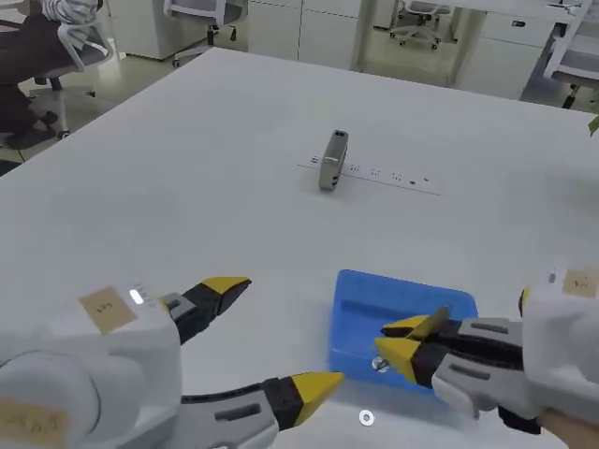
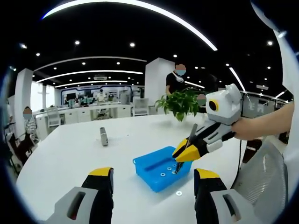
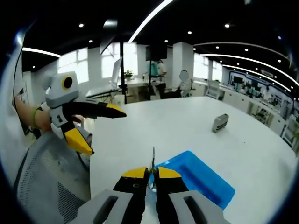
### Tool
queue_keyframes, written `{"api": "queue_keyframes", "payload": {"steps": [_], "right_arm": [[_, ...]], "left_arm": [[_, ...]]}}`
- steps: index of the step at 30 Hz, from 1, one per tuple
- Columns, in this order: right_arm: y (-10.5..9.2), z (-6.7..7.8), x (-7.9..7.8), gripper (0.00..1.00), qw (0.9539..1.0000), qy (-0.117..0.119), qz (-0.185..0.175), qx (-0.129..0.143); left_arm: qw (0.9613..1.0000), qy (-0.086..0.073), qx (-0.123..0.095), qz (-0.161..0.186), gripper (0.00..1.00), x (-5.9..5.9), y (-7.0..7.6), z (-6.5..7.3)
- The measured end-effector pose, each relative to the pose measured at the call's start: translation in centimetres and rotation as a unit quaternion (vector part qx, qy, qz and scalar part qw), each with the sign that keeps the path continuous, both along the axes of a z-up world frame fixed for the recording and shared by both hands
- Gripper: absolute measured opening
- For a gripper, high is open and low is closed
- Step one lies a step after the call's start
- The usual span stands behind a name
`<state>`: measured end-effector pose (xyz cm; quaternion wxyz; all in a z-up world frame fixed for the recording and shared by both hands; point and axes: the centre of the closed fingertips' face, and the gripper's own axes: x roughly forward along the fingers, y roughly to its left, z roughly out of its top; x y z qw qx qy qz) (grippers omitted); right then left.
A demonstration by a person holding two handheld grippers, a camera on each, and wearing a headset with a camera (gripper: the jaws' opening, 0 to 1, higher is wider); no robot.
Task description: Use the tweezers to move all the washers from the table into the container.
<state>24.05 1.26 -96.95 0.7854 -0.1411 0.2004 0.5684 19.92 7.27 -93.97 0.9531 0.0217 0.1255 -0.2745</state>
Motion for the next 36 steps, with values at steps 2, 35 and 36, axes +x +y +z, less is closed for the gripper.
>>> {"api": "queue_keyframes", "payload": {"steps": [2, 35, 36], "right_arm": [[0.3, -0.2, 0.8, 0.03, 1.0, 0.001, -0.005, -0.002], [2.2, -6.1, 6.0, 0.03, 0.9969, 0.043, -0.008, -0.065], [2.2, -6.4, 6.1, 0.03, 0.9966, 0.047, -0.009, -0.067]], "left_arm": [[1.0, 0.001, -0.001, -0.001, 0.7, 0.0, 0.0, 0.0], [1.0, 0.004, -0.007, -0.003, 0.7, 0.0, 0.0, -0.1], [1.0, 0.004, -0.008, -0.003, 0.7, 0.0, 0.0, -0.1]]}}
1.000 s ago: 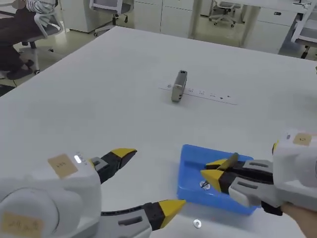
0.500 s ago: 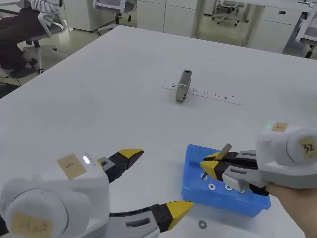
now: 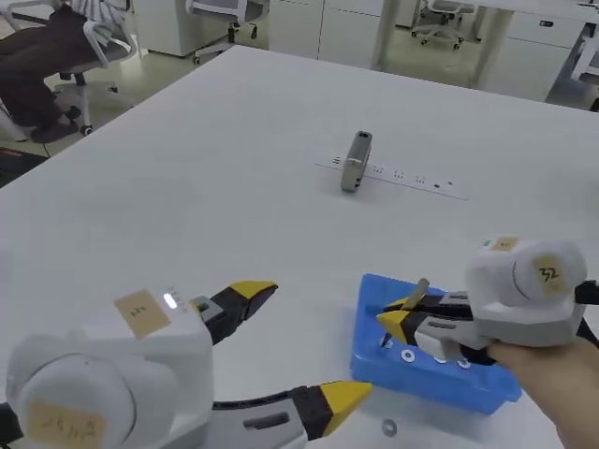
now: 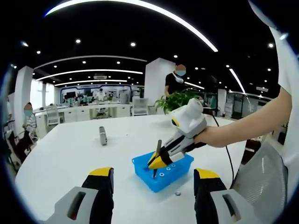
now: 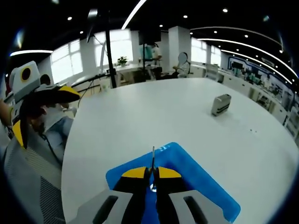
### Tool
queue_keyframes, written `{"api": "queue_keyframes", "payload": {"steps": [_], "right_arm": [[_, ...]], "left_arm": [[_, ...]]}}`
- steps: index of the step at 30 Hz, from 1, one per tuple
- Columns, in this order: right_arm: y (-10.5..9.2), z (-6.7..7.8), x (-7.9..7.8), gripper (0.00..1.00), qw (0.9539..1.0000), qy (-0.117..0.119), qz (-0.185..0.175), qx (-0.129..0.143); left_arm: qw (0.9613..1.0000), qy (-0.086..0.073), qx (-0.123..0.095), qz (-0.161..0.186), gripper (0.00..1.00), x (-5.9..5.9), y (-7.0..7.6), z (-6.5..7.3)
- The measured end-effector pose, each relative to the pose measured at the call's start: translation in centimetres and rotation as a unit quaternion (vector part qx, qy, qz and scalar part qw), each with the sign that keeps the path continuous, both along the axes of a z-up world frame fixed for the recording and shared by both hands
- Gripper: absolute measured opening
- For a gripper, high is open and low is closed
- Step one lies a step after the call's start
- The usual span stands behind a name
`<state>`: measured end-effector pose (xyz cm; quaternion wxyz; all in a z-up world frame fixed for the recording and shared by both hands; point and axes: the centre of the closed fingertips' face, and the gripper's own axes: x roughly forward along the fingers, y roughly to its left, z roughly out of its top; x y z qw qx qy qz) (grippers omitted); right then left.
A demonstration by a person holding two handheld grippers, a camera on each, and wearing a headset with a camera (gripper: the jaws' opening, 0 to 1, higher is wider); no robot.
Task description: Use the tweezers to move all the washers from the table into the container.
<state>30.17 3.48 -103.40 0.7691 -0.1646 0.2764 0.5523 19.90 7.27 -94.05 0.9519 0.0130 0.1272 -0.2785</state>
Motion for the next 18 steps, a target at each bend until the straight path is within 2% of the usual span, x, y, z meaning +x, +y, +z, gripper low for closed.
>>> {"api": "queue_keyframes", "payload": {"steps": [2, 4, 5, 8, 12, 18], "right_arm": [[-0.1, -0.5, 0.0, 0.03, 0.9996, 0.022, -0.016, 0.002], [-0.1, -0.3, 0.5, 0.03, 0.9991, 0.027, -0.027, 0.019], [-0.1, -0.4, 0.5, 0.03, 0.9988, 0.032, -0.031, 0.018], [-0.3, -0.2, 0.6, 0.03, 0.9984, 0.035, -0.038, 0.022], [-0.4, 0.1, 0.6, 0.03, 0.9967, 0.051, -0.048, 0.041], [-0.9, 1.8, 0.5, 0.04, 0.9937, 0.054, -0.066, 0.073]], "left_arm": [[1.0, 0.0, -0.003, -0.001, 0.7, 0.0, -0.1, 0.1], [1.0, 0.0, -0.005, -0.002, 0.7, 0.0, -0.1, 0.1], [1.0, 0.0, -0.004, -0.001, 0.7, 0.0, -0.1, 0.1], [1.0, 0.001, -0.005, -0.001, 0.7, 0.0, 0.0, 0.0], [1.0, 0.003, -0.004, -0.004, 0.7, 0.0, -0.1, 0.0], [1.0, 0.004, -0.002, -0.009, 0.7, -0.1, -0.3, -0.1]]}}
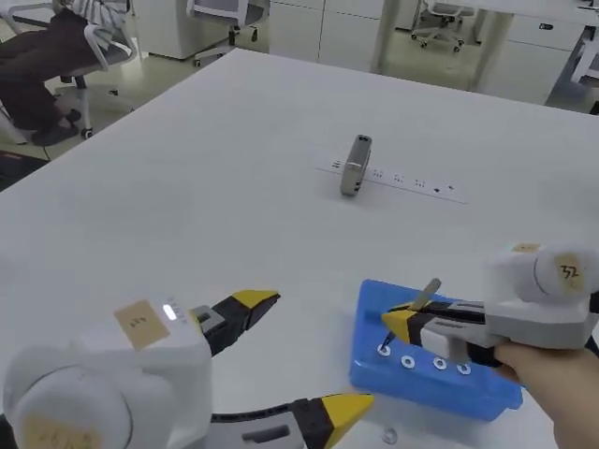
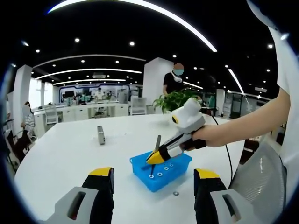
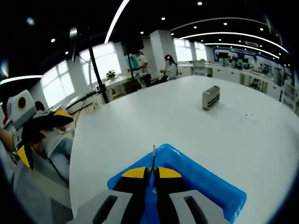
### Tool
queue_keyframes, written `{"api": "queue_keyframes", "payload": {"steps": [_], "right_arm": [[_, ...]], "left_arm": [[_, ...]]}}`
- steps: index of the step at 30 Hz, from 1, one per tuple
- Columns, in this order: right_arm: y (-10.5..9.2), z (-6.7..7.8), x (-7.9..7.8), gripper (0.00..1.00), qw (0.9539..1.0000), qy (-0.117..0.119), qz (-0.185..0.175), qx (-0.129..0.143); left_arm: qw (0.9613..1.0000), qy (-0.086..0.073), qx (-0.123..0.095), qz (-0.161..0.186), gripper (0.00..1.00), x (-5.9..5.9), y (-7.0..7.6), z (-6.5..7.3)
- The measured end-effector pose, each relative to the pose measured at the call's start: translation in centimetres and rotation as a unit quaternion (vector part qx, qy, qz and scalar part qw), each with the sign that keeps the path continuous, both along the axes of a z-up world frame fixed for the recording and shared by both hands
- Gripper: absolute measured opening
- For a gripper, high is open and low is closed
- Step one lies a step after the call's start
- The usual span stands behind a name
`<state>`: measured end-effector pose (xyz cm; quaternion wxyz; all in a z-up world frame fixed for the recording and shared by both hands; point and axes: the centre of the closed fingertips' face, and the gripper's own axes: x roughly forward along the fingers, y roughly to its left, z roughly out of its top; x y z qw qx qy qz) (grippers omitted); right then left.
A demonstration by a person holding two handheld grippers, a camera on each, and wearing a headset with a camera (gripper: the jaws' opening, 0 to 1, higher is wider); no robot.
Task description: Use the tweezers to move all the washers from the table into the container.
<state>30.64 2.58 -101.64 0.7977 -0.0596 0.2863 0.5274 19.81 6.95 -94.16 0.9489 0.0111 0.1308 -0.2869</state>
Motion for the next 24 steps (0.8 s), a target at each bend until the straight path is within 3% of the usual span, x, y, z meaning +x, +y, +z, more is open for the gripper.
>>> {"api": "queue_keyframes", "payload": {"steps": [9, 13, 18, 24], "right_arm": [[-1.4, 2.6, -1.4, 0.04, 0.9991, -0.009, -0.011, 0.041], [-1.8, 3.7, -2.6, 0.03, 0.9981, -0.039, -0.002, 0.048], [-2.0, 4.0, -4.8, 0.03, 0.9977, -0.043, 0.017, 0.05], [-2.2, 3.1, -6.8, 0.03, 0.9978, -0.041, 0.025, 0.045]], "left_arm": [[1.0, 0.0, -0.002, -0.002, 0.69, 0.0, -0.1, 0.0], [1.0, 0.001, -0.003, -0.001, 0.69, 0.0, 0.0, 0.0], [1.0, -0.001, -0.002, -0.001, 0.69, 0.0, -0.1, 0.0], [1.0, -0.001, -0.003, -0.001, 0.69, 0.0, -0.1, 0.1]]}}
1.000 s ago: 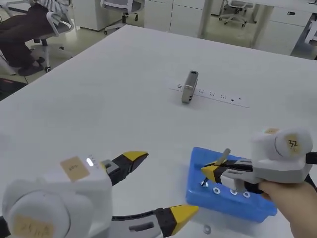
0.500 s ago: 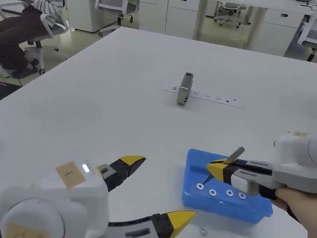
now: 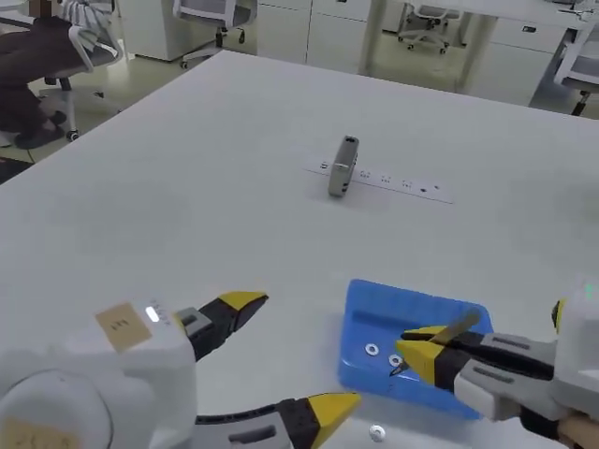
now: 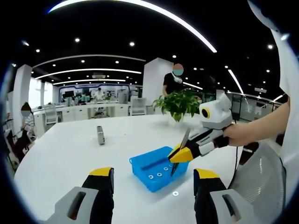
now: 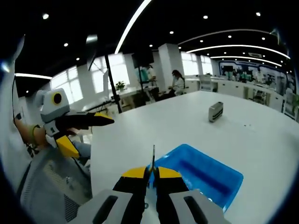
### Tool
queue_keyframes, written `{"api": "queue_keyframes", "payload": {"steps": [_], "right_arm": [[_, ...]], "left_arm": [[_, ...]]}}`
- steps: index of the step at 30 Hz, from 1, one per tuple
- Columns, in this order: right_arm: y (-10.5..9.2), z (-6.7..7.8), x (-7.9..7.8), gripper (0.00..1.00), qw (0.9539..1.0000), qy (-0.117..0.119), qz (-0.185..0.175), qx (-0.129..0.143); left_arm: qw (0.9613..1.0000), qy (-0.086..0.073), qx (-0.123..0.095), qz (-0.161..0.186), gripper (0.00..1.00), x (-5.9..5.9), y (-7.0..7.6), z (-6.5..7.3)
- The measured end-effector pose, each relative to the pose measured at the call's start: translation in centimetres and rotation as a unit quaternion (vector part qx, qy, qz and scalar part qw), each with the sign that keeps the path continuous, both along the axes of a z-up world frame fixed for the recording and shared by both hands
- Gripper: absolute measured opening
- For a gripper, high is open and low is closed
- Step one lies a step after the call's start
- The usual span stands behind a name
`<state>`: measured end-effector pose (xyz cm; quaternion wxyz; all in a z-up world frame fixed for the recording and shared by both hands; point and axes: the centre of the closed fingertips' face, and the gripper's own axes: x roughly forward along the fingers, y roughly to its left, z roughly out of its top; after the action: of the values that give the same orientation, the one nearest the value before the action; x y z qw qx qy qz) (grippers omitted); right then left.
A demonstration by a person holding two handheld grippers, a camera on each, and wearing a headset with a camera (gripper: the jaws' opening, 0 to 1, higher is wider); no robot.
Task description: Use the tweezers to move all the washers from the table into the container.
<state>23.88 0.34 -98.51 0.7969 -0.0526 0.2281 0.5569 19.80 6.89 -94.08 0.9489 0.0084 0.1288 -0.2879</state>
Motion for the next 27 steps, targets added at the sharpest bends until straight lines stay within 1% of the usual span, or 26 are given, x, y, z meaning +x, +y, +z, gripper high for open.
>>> {"api": "queue_keyframes", "payload": {"steps": [2, 8, 9, 13, 21, 23, 27], "right_arm": [[-0.2, -0.6, -0.4, 0.03, 0.9999, 0.01, -0.002, -0.002], [-0.3, -2.2, -1.4, 0.04, 0.9996, 0.027, 0.0, -0.011], [-0.4, -2.5, -1.6, 0.04, 0.9993, 0.035, 0.001, -0.014], [-0.3, -3.5, -2.0, 0.04, 0.9986, 0.047, 0.006, -0.021], [0.2, -4.6, -1.8, 0.04, 0.9978, 0.058, 0.01, -0.03], [0.3, -5.1, -1.8, 0.04, 0.9972, 0.062, 0.014, -0.039], [0.4, -5.4, -2.2, 0.04, 0.9968, 0.057, 0.026, -0.051]], "left_arm": [[1.0, 0.0, 0.001, 0.0, 0.69, 0.0, 0.0, 0.0], [1.0, 0.001, 0.002, -0.004, 0.69, -0.1, -0.1, -0.1], [1.0, 0.002, 0.003, -0.004, 0.69, -0.1, -0.2, -0.1], [1.0, 0.001, 0.002, -0.003, 0.69, -0.1, -0.1, -0.1], [1.0, 0.001, 0.001, -0.001, 0.68, 0.0, 0.0, -0.1], [1.0, 0.001, 0.0, 0.0, 0.68, 0.0, 0.0, -0.1], [1.0, 0.001, 0.0, 0.001, 0.68, 0.0, 0.0, 0.0]]}}
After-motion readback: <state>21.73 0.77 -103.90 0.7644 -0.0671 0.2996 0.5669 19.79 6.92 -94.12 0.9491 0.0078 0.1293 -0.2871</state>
